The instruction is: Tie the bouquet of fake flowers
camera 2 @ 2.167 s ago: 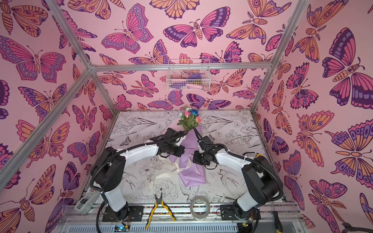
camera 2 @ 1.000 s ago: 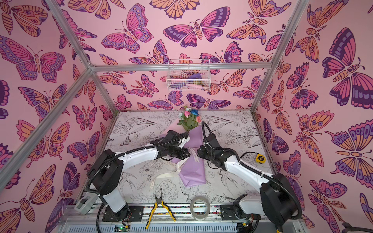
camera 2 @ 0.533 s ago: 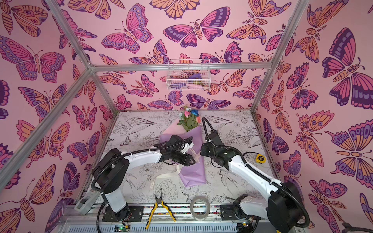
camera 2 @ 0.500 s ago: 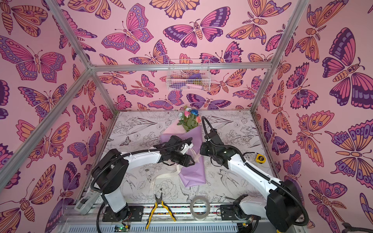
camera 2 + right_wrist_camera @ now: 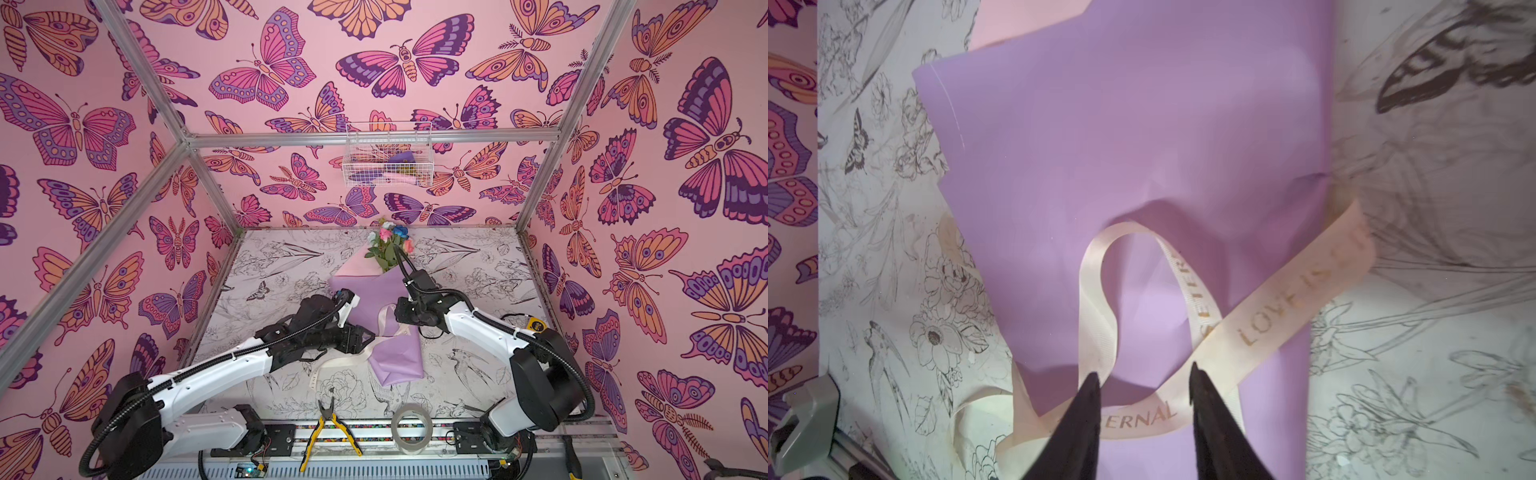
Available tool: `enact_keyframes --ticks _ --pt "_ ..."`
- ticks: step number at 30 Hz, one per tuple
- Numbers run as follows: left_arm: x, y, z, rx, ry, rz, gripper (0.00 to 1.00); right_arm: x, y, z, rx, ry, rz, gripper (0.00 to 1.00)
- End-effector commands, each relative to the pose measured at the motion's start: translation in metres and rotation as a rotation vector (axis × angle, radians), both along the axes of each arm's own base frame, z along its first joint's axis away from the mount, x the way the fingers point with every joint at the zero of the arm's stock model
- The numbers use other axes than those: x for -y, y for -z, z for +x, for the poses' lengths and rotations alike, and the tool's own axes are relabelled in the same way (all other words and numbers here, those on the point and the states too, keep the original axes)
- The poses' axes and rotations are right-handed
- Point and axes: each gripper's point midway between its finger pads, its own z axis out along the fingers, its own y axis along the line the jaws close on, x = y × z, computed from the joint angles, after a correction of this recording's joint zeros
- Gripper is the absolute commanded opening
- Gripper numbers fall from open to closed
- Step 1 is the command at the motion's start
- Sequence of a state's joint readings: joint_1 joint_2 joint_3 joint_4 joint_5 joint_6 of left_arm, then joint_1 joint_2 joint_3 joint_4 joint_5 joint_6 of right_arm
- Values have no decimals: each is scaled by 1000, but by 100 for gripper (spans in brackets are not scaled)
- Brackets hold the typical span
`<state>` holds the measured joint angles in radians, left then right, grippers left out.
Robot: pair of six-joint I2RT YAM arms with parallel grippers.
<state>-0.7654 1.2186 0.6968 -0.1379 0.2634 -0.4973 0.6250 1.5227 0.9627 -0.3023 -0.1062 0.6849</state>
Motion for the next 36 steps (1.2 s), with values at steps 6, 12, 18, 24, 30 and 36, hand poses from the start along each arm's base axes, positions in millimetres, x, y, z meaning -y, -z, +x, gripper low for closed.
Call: enact_keyframes --ticks 6,12,18,24,30,36 --pt "-13 47 -19 -104 3 66 73 -37 17 15 -23 -42 19 50" --pt "-8 72 -23 -161 24 83 70 -52 32 22 -41 -70 -1 52" --pt "-3 93 -24 -218 44 120 69 -65 42 25 -55 -95 0 50" --pt "1 101 -20 -221 61 144 52 -69 47 29 -49 -104 -22 28" --pt "3 95 -17 -212 56 133 9 -72 24 38 33 -157 -33 5" --pt "0 58 -14 -138 48 104 0 -58 -23 46 171 -168 -85 0"
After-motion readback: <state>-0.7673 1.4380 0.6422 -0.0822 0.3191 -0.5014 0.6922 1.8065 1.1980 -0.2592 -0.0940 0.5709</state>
